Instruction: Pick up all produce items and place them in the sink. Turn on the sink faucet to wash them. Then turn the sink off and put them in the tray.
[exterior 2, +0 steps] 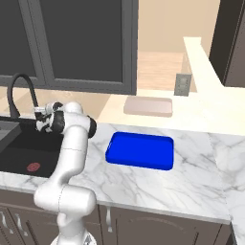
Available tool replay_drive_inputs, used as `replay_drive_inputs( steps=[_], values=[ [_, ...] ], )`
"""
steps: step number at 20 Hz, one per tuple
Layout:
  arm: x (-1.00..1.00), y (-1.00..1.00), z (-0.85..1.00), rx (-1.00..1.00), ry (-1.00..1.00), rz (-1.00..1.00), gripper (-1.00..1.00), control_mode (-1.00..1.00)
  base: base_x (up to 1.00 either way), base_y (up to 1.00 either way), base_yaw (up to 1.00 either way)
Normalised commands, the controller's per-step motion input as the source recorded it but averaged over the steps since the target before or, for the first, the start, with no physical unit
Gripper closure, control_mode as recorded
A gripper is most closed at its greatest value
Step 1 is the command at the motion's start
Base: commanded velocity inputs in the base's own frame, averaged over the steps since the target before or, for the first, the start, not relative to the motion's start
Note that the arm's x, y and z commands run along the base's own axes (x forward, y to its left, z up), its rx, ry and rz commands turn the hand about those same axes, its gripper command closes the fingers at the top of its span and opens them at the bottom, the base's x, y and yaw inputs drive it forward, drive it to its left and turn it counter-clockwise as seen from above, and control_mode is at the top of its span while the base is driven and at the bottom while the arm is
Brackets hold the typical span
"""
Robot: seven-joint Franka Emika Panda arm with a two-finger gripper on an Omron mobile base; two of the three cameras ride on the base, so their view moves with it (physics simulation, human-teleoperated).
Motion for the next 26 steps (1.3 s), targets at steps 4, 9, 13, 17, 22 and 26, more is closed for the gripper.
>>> replay_drive_inputs(
  steps=[4, 9, 13, 17, 22, 26],
  values=[
    [-0.05, -0.29, 0.13, 0.0, -0.09, 0.1, -1.0, -1.0, 0.0, 0.0, 0.0],
    [-0.23, -0.32, 0.26, 0.0, -0.1, 0.03, -1.0, -1.0, 0.0, 0.0, 0.0],
    [-0.37, -0.28, 0.3, 0.0, -0.05, 0.0, -1.0, -1.0, 0.0, 0.0, 0.0],
    [-0.75, -0.12, 0.34, 0.0, -0.07, 0.0, -1.0, -1.0, 0.0, 0.0, 0.0],
    [-1.0, 0.0, 0.19, 0.0, -0.07, -0.05, -1.0, -1.0, 0.0, 0.0, 0.0],
    [-1.0, 0.03, 0.21, -0.02, -0.03, -0.09, -1.0, -1.0, 0.0, 0.0, 0.0]
  ],
)
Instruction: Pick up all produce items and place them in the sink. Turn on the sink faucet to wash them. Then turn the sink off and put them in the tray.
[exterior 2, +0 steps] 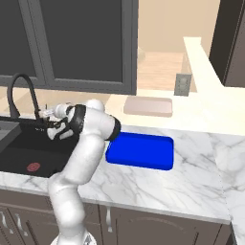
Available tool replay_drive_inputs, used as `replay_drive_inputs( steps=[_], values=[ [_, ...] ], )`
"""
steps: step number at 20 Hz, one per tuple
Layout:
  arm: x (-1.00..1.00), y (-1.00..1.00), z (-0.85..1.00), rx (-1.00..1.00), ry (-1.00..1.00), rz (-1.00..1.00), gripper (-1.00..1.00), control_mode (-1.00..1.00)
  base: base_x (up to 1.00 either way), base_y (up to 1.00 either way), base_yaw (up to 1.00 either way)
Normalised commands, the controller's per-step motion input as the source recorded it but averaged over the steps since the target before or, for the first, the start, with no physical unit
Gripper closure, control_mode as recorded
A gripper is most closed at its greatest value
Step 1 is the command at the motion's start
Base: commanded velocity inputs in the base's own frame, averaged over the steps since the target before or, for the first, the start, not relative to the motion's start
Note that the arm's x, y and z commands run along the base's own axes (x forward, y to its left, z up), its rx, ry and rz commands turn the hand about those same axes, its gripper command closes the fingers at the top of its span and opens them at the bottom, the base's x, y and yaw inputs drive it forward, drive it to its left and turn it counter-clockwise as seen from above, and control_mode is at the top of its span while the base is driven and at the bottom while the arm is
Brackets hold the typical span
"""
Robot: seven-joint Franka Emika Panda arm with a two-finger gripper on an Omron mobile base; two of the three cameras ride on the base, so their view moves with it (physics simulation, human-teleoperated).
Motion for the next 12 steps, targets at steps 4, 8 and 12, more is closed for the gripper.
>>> replay_drive_inputs(
  steps=[4, 8, 12],
  values=[
    [-0.95, 0.0, 0.46, -0.07, -0.01, -0.09, -1.0, -1.0, 0.0, 0.0, 0.0],
    [-0.86, 0.0, 0.62, -0.11, 0.0, -0.06, -1.0, -1.0, 0.0, 0.0, 0.0],
    [-0.8, 0.0, 0.71, -0.16, 0.03, -0.05, -1.0, -1.0, 0.0, 0.0, 0.0]
  ],
)
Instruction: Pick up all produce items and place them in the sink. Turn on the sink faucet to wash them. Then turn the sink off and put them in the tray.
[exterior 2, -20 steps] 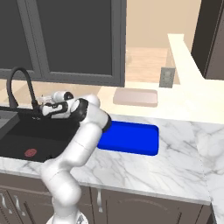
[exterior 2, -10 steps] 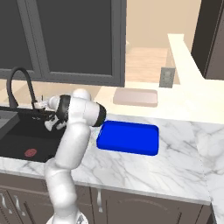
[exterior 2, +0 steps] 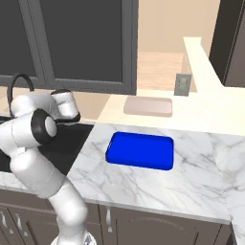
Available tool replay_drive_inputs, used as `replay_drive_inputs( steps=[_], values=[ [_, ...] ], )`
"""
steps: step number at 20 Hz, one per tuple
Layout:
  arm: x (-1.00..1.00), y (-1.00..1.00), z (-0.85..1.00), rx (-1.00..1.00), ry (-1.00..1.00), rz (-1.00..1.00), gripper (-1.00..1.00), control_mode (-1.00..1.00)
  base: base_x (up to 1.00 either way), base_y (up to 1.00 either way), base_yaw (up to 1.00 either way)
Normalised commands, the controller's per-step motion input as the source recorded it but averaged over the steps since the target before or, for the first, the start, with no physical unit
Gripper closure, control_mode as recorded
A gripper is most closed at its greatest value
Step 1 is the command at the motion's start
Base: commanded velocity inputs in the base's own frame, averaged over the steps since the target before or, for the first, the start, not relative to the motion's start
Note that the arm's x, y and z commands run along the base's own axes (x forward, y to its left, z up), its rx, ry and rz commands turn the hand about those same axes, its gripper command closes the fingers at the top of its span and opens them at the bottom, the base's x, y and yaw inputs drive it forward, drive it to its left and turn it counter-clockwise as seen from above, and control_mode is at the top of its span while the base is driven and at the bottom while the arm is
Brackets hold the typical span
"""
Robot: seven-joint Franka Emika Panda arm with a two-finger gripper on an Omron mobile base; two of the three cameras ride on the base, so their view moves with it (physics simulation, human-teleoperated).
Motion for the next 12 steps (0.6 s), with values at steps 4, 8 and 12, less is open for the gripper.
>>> replay_drive_inputs(
  steps=[4, 8, 12],
  values=[
    [-0.77, 0.0, 0.75, -0.19, 0.08, -0.04, -1.0, -1.0, 0.0, 0.0, 0.0],
    [-0.81, 0.0, 0.5, -0.15, 0.12, -0.05, -1.0, -1.0, 0.0, 0.0, 0.0],
    [-0.61, -0.03, 0.13, -0.11, 0.2, -0.04, -1.0, -1.0, 0.0, 0.0, 0.0]
  ],
)
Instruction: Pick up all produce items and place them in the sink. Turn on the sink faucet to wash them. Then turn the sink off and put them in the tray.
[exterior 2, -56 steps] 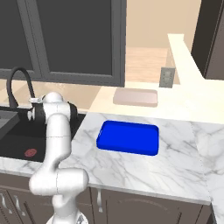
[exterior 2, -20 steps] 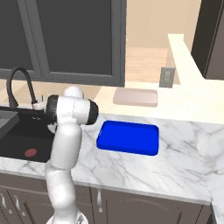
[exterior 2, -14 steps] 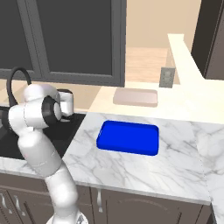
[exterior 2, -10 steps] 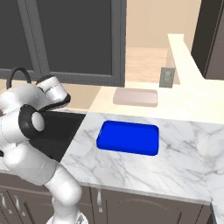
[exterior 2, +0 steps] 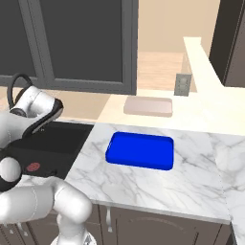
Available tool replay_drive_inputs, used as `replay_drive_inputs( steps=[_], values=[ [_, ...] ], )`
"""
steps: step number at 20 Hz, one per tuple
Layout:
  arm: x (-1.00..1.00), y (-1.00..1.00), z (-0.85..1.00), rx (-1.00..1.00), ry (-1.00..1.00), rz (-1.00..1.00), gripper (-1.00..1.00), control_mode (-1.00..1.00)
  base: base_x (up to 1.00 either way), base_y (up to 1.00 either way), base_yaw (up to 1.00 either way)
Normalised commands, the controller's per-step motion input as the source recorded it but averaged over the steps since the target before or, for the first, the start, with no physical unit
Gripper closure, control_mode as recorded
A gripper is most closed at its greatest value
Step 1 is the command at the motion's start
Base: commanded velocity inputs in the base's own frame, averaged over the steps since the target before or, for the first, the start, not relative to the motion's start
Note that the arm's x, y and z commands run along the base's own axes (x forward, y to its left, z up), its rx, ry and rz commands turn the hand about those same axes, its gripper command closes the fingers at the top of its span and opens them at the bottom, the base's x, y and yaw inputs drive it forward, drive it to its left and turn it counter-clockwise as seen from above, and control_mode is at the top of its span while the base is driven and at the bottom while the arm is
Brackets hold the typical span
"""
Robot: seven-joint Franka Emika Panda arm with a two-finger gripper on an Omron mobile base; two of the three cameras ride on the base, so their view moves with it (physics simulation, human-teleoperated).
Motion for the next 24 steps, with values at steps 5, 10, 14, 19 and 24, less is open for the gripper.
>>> replay_drive_inputs(
  steps=[5, 10, 14, 19, 24],
  values=[
    [-0.33, -0.01, 0.14, -0.1, 0.33, -0.07, -1.0, -1.0, 0.0, 0.0, 0.0],
    [-0.03, 0.0, 0.44, -0.14, 0.44, -0.14, -1.0, -1.0, 0.0, 0.0, 0.0],
    [0.05, 0.16, 0.31, -0.13, 0.42, -0.12, -1.0, -1.0, 0.0, 0.0, 0.0],
    [0.09, 0.42, 0.42, -0.1, 0.43, -0.11, -1.0, -1.0, 0.0, 0.0, 0.0],
    [-0.09, 0.22, 0.74, -0.12, 0.26, -0.06, -1.0, -1.0, 0.0, 0.0, 0.0]
  ],
)
